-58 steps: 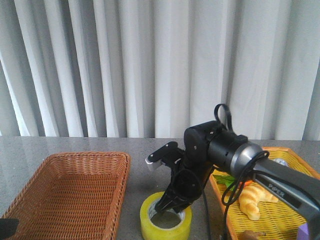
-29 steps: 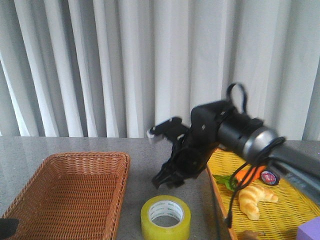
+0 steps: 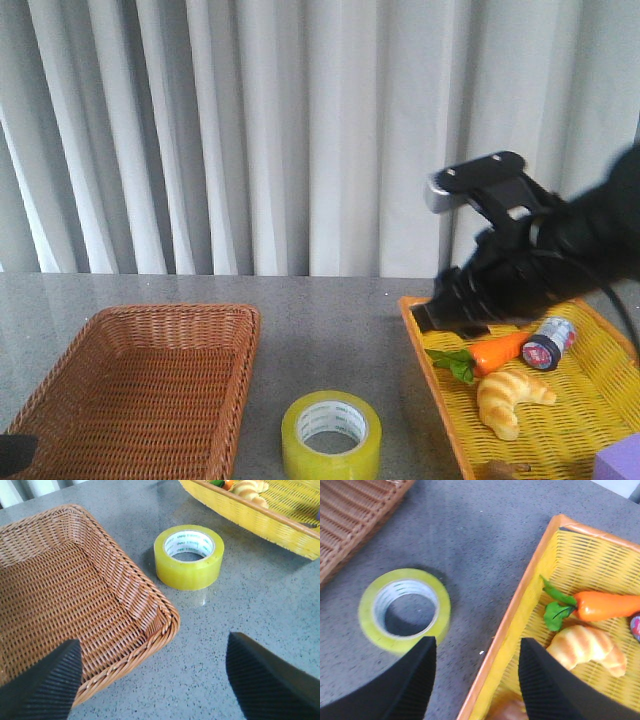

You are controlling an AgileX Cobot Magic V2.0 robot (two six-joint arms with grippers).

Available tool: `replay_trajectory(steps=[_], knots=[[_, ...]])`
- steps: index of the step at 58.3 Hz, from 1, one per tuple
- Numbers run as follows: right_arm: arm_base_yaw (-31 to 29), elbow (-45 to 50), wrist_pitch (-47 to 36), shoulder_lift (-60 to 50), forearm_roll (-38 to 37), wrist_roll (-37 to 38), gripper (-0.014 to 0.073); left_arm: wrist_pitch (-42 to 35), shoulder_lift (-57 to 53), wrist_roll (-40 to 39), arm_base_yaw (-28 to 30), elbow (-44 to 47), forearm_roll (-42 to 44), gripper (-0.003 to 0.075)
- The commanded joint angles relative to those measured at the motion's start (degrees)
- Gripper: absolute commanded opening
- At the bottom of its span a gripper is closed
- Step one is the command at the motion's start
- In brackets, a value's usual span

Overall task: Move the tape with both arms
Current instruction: 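Open the right gripper and withdraw it toward the yellow basket, then lower the left gripper onto the tape roll and grasp its rim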

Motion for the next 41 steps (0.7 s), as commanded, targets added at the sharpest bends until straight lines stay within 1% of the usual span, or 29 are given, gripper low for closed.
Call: replay_trajectory(steps=[1, 11, 22, 32, 41], knots=[[-0.3, 7.7, -8.0, -8.9, 1.0, 0.0, 0.0379, -5.9, -0.1, -0.2, -0.3, -2.0, -1.9, 0.0576], [-0.3, 21.8, -10.3, -19.5, 1.8, 0.0, 0.0379, -5.9, 4.1, 0.2, -0.5, -3.8, -1.8, 0.0576], [-0.3, 31.7, -10.2, -28.4, 1.9, 0.4, 0.0379, -5.9, 14.8, 3.5, -3.6, -11.0, -1.8, 0.0576], [-0.3, 35.4, -9.9, -33.5, 1.8, 0.4, 0.0379, -4.1, 27.7, 6.1, -6.7, -21.1, -1.7, 0.0576], [-0.3, 35.5, -7.0, -35.7, 1.8, 0.3, 0.0379, 0.4, 39.9, 7.0, -8.0, -32.9, -1.3, 0.0576]])
